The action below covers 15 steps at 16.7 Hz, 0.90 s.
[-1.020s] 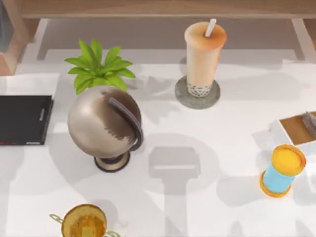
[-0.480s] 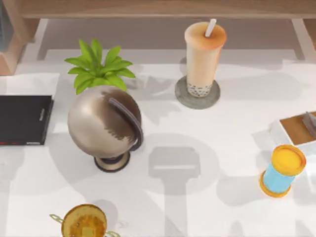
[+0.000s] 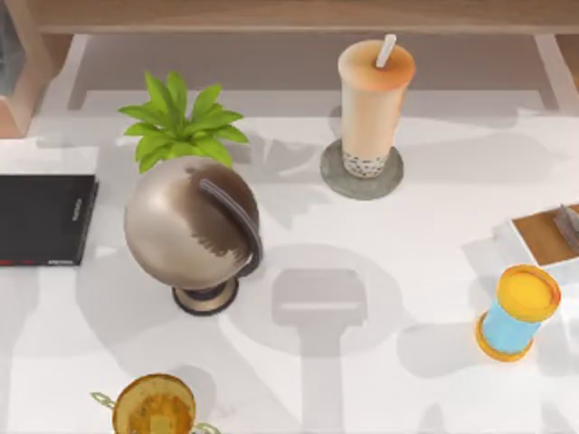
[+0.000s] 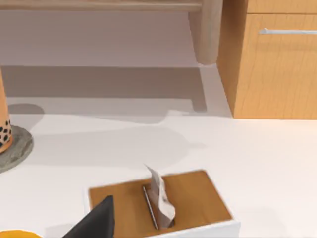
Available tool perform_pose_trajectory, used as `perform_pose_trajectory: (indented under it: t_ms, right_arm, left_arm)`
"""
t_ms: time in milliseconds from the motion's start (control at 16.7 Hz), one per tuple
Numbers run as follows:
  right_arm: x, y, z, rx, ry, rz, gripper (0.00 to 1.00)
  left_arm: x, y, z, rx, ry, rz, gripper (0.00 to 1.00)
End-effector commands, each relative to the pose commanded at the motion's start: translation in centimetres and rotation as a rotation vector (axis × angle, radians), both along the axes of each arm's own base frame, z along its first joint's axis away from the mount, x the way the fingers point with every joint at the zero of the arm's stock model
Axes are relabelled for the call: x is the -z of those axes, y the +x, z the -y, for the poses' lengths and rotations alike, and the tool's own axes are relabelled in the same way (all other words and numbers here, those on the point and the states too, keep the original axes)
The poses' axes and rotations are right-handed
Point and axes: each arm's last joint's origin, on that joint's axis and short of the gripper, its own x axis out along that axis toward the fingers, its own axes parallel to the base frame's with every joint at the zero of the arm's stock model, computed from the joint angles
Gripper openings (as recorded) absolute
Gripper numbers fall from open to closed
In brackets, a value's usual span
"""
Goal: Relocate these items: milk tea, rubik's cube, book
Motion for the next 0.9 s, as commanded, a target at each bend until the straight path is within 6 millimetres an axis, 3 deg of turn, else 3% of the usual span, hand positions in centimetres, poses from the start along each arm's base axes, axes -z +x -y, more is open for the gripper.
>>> perform_pose_trajectory:
  t_ms: [240,600,900]
  right_arm:
    - [0.0,0.0,0.0,0.000,0.000,0.000,1.00]
    - [0.0,0.0,0.0,0.000,0.000,0.000,1.00]
    - [0.0,0.0,0.0,0.000,0.000,0.000,1.00]
  left_arm:
    - [0.0,-0.3,-0.7,-0.017,-0.015,-0.021,0.00]
    - [1.8,0.8,2.6,0.067,-0.038,-0.125,0.00]
    - [1.6,0.8,2.5,0.063,-0.035,-0.119,0.00]
